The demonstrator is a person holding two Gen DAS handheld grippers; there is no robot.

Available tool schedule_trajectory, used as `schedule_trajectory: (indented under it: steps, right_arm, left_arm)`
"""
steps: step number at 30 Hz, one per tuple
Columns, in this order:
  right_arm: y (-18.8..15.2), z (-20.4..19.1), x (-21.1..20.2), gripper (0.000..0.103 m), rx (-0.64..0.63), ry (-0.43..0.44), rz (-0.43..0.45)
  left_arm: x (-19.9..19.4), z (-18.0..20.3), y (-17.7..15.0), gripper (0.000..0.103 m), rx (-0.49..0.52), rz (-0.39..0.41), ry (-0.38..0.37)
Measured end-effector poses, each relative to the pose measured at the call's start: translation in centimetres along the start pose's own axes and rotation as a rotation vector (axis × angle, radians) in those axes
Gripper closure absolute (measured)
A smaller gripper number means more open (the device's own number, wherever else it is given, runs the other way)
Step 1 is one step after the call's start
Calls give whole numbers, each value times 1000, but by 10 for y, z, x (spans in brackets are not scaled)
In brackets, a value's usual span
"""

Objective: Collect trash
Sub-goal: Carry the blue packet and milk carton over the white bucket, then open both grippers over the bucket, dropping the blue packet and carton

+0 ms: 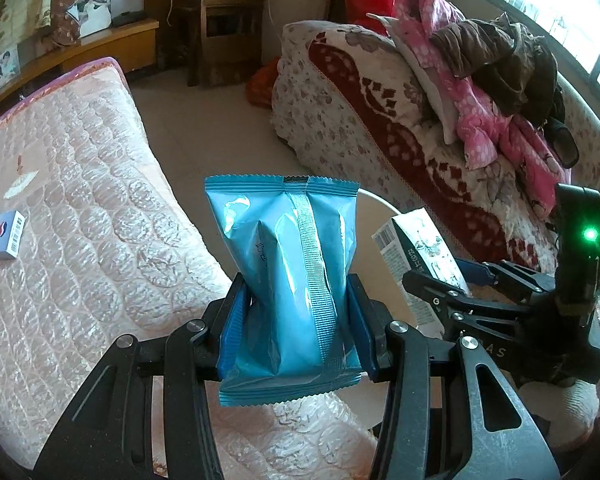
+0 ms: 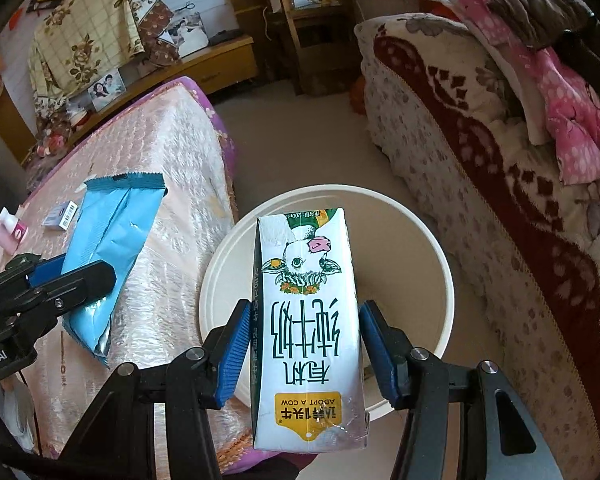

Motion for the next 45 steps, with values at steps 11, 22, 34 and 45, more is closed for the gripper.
schedule_trajectory:
  steps: [11, 22, 34, 45]
  right_arm:
    - [0, 3, 3, 50, 10, 3, -1]
    - [0, 7, 4, 50, 25, 1, 1]
    - [-2, 13, 7, 50, 40, -7, -6]
    - [-3, 26, 8, 46, 97, -32, -7]
  left_arm:
    - [4, 4, 1, 58, 7, 1, 0]
    - [13, 6, -1, 58, -1, -13, -13]
    - [20, 8, -2, 56, -19, -23, -35]
    - [17, 12, -4, 47, 1, -21, -56]
Point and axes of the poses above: each gripper's, at about its wrist camera, not at the fingertips, and x roughly the way its jaws point, z to its right, y to its top, the point moved 8 cm from there along x, roughly the way its jaws point, and after that the axes turned 13 degrees about -x, right-handed, at the moved point
